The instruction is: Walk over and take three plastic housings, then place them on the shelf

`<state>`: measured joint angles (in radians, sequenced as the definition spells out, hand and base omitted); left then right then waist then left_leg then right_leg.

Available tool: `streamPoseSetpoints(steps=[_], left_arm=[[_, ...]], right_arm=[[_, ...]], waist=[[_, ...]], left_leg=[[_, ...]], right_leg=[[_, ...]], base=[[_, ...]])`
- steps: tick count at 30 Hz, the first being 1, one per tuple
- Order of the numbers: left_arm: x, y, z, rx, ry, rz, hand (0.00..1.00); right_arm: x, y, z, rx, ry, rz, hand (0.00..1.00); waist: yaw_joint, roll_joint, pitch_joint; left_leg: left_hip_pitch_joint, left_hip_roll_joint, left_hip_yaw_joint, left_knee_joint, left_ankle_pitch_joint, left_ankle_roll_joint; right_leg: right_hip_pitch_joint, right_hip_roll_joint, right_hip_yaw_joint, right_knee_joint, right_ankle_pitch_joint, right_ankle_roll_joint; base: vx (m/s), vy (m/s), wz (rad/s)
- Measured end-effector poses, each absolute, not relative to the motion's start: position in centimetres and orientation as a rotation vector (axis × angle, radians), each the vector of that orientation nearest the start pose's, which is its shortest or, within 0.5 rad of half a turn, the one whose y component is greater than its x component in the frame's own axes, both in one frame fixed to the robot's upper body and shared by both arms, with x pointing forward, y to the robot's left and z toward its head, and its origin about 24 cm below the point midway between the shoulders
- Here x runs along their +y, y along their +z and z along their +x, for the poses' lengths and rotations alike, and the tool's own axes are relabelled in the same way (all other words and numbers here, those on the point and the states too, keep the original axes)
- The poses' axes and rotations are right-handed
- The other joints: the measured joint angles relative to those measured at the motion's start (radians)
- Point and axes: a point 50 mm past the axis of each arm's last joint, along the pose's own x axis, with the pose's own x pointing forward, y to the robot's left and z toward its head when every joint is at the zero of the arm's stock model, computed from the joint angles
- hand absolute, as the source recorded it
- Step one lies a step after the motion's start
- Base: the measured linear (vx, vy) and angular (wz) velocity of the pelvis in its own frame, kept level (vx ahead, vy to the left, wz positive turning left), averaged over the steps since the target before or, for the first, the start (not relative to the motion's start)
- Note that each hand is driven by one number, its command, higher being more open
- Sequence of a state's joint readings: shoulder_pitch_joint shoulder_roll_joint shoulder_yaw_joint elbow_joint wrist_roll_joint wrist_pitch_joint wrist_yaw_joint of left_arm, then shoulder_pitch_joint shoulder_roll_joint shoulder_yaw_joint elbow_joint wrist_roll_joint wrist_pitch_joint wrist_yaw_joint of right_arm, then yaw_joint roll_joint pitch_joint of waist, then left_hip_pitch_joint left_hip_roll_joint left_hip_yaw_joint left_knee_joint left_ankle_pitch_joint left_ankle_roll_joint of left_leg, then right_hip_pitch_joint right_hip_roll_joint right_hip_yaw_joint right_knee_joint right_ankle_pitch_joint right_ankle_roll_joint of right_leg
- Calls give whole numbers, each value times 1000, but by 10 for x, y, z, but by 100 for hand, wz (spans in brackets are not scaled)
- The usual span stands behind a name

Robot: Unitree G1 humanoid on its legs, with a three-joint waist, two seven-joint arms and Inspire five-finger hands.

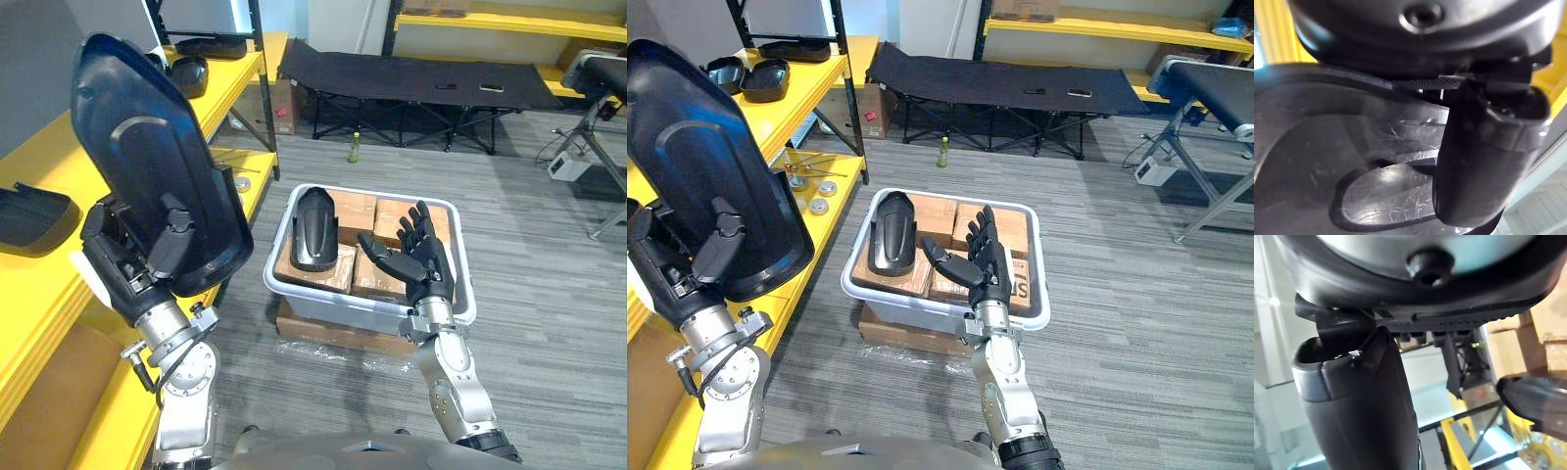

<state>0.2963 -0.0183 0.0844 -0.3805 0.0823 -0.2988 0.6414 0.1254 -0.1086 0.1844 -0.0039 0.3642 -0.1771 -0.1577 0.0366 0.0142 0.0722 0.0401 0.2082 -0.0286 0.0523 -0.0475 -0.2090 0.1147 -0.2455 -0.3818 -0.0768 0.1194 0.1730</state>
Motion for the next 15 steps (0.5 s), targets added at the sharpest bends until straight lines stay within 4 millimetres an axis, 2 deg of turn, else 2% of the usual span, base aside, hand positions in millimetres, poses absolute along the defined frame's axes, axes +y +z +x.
streamPoseSetpoints(steps=[3, 6, 13, 15], left_arm=[[213, 105, 160, -486, 796, -43, 0], [225, 109, 148, -519, 825, -48, 0], [242, 98, 126, -476, 912, -116, 0], [244, 96, 124, -468, 909, -127, 0]], right_arm=[[-141, 21, 224, 39, -41, 274, 100], [-134, 18, 228, 52, -2, 273, 100], [-118, 20, 234, 62, 89, 286, 100], [-114, 18, 237, 71, 112, 281, 100]], waist=[[45, 4, 1], [73, 5, 0], [130, -4, -5], [133, -8, -8]], left_leg=[[-24, -8, -62, 15, 0, 0], [-36, -13, -95, 14, 6, 1], [-56, -24, -154, 15, 13, -1], [-56, -25, -162, 15, 14, -1]], right_leg=[[32, 0, -60, 0, -11, 6], [44, 0, -91, 0, -15, 8], [66, -1, -151, 0, -29, 12], [73, -1, -159, 0, -30, 13]], base=[[-21, 15, 49], [-12, 17, 35], [-3, 12, 26], [8, 7, 12]])
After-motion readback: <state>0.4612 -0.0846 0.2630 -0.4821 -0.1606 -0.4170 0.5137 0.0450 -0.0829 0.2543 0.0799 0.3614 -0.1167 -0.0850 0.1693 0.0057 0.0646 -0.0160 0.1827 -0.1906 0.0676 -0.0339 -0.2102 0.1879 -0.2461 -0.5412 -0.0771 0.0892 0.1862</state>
